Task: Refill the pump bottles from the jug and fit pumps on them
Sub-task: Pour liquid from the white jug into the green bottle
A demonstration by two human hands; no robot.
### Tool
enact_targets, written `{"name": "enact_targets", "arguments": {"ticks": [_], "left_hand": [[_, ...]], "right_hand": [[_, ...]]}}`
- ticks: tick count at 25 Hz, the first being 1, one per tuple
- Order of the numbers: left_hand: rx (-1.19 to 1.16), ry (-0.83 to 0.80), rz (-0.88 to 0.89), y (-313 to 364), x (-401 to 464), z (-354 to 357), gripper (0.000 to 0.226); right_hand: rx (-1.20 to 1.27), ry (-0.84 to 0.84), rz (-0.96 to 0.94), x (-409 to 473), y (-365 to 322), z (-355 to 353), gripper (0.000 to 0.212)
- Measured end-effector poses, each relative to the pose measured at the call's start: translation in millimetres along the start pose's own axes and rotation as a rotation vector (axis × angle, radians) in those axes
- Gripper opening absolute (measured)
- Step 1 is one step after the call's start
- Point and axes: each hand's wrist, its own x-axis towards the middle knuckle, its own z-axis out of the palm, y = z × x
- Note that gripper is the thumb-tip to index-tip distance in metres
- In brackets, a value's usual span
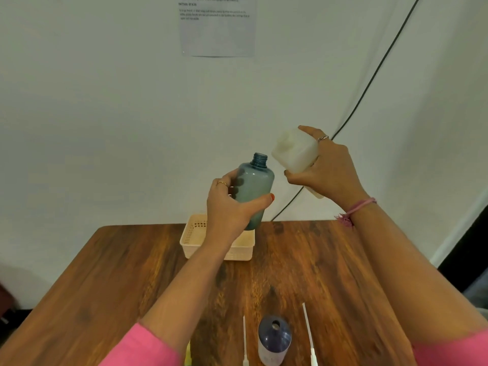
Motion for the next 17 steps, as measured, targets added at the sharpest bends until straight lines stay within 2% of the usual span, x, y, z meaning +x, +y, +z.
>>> {"name": "enact_targets", "arguments": {"ticks": [8, 17], "left_hand": [[-0.021, -0.006, 0.043, 11, 8, 3, 0.074], [-0.036, -0.006, 0.047, 12, 5, 2, 0.074]], "right_hand": [[-0.147, -0.043, -0.138, 15, -15, -7, 0.093], [-0.225, -0.072, -0.188, 15, -22, -15, 0.093]]}}
